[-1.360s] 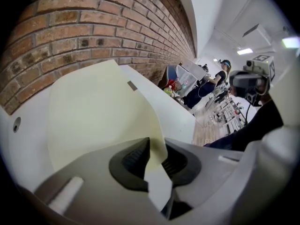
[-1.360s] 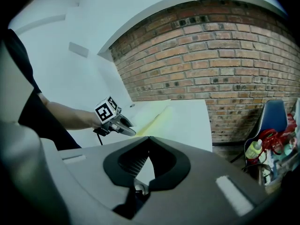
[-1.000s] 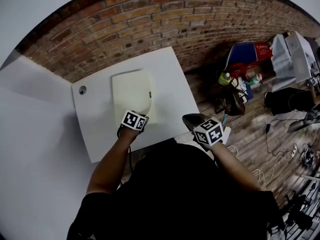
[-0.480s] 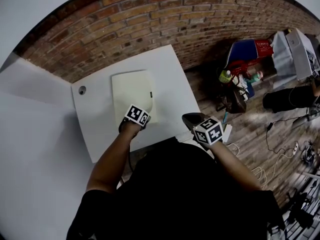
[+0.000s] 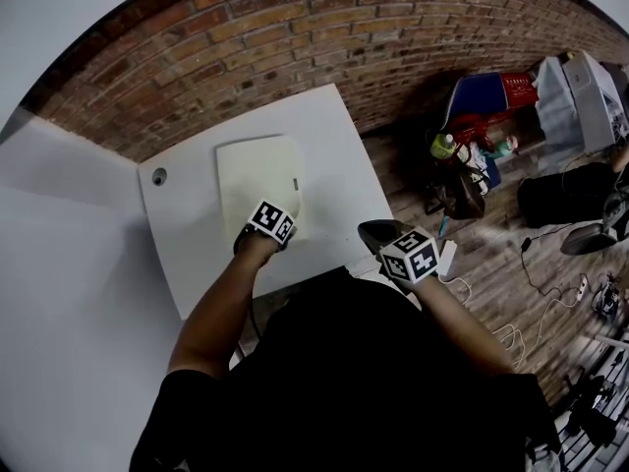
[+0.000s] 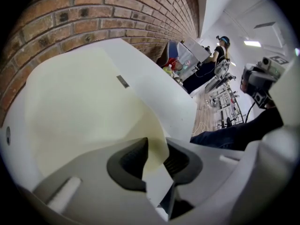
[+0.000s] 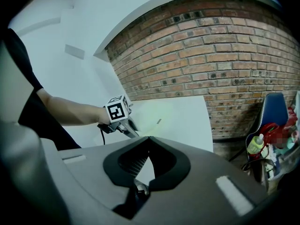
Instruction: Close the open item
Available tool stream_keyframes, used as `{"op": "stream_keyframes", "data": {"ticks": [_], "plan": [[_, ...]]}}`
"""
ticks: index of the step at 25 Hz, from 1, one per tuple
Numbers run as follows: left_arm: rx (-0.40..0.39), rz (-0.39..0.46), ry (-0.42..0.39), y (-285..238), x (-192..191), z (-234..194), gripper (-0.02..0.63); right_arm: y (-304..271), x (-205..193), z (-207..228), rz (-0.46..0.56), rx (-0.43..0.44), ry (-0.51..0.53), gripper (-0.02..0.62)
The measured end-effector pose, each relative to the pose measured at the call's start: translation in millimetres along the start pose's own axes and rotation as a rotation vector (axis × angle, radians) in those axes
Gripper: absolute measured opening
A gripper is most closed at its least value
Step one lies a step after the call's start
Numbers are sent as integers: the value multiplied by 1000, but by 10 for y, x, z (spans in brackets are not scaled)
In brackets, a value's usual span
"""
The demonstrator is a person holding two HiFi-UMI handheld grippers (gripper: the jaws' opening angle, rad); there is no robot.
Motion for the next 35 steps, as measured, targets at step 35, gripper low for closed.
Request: {"op": "stream_keyframes", "data": {"ticks": [35], "plan": [[-94,28,7,-104,-22,62,222,-65,-66,16,-26,26,11,3]]}}
Point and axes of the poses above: the fingertips, and each gripper's own axes: y backward along the fingers, z to its right, x out of its top, the point moved 10 cm from there along y, backward along the fingers, and after that the axes turned 14 degrees about -x, right-handed, at the moved point
